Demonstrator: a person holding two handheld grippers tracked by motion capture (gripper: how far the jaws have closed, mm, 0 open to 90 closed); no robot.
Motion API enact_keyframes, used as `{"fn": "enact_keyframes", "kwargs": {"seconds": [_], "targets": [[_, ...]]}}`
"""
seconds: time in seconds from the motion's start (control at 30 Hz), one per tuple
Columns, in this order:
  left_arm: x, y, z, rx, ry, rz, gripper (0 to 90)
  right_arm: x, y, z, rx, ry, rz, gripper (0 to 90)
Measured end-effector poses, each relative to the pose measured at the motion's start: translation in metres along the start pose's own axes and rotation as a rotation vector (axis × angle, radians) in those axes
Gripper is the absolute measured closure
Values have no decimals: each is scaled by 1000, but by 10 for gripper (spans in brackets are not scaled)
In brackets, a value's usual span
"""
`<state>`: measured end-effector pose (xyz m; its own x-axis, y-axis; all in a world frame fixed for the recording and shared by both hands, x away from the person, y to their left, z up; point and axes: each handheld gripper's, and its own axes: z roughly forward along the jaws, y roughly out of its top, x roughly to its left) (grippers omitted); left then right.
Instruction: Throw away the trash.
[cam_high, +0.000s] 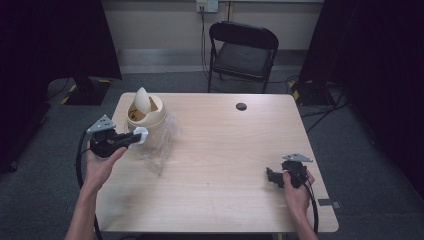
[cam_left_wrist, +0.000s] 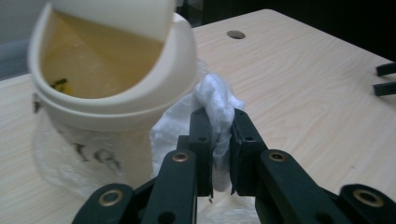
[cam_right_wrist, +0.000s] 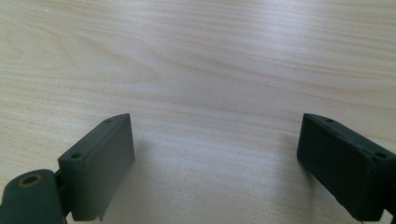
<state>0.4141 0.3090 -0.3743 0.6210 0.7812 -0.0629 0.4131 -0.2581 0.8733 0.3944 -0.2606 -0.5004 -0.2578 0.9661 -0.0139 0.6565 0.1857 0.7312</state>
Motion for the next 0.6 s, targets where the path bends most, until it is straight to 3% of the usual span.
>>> {"fn": "enact_keyframes", "kwargs": {"seconds": [0.2,0.6], "targets": [[12,8,-2,-12,16,-19,818,0,0,0,0,0,0,100],[26,33,-17,-24,76,1,816,0,0,0,0,2,-2,99]]}}
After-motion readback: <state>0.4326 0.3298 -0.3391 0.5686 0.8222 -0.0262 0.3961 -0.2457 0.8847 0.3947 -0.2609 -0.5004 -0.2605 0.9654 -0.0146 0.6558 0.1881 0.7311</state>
